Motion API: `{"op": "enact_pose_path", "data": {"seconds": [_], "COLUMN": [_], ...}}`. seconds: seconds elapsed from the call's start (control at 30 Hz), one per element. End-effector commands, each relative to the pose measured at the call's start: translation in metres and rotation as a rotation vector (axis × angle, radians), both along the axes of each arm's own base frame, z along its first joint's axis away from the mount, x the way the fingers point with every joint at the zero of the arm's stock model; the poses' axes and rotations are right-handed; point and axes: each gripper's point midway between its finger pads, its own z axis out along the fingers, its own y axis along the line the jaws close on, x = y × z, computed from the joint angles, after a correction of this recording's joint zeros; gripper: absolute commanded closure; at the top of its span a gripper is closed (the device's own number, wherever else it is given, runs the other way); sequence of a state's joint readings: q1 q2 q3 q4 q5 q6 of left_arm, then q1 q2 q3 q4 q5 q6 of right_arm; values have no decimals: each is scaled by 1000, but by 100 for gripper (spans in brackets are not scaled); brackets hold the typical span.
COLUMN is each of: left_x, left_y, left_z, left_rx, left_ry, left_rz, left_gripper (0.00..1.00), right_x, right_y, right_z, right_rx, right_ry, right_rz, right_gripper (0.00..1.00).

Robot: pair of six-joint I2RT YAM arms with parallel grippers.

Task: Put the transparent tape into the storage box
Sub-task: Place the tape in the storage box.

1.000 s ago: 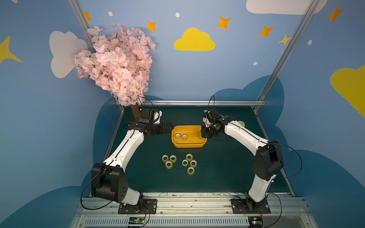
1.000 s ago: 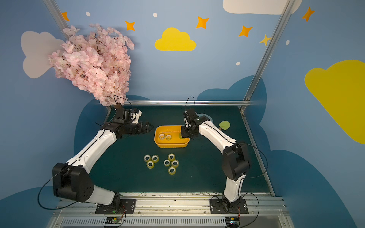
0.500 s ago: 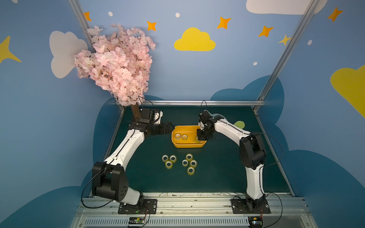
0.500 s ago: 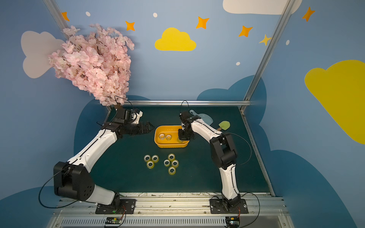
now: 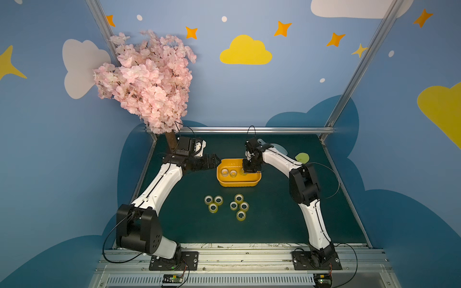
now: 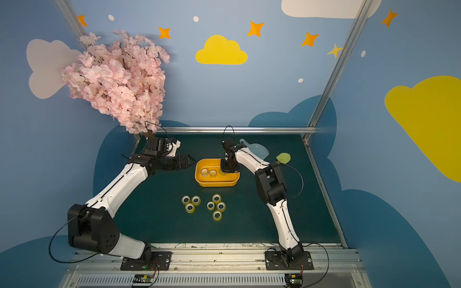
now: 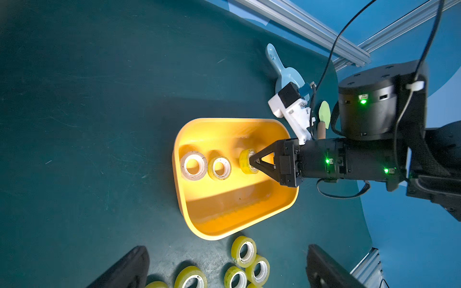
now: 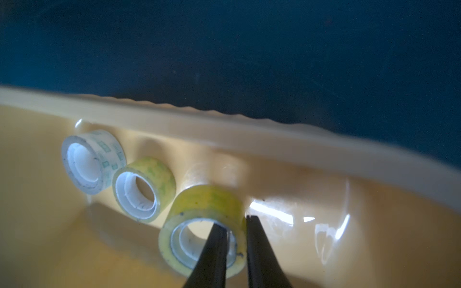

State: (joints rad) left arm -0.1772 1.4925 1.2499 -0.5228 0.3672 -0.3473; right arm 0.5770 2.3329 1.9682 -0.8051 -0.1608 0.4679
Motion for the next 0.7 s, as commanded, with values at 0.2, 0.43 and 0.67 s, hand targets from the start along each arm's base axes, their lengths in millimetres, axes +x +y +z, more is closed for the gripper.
{"op": "enact_pose_path", "data": {"seconds": [0.2,0.43,0.67], "left_x": [4,5,5], "left_y": [-2,0,-1], "left_z": [-1,-7,-12], "left_rx": [-5,15,16], "left_ry": [7,21,39], "left_rz": [-9,-3,-7], "left_gripper": [0,0,0], "right_x": [7,-13,-58], "right_y": [9,5,-19], "right_z": [36,97,144], "right_rx": [69,163,191], "right_ry": [-64,-205,-316], "right_rz": [-14,21,79], "right_gripper": [62,60,61]}}
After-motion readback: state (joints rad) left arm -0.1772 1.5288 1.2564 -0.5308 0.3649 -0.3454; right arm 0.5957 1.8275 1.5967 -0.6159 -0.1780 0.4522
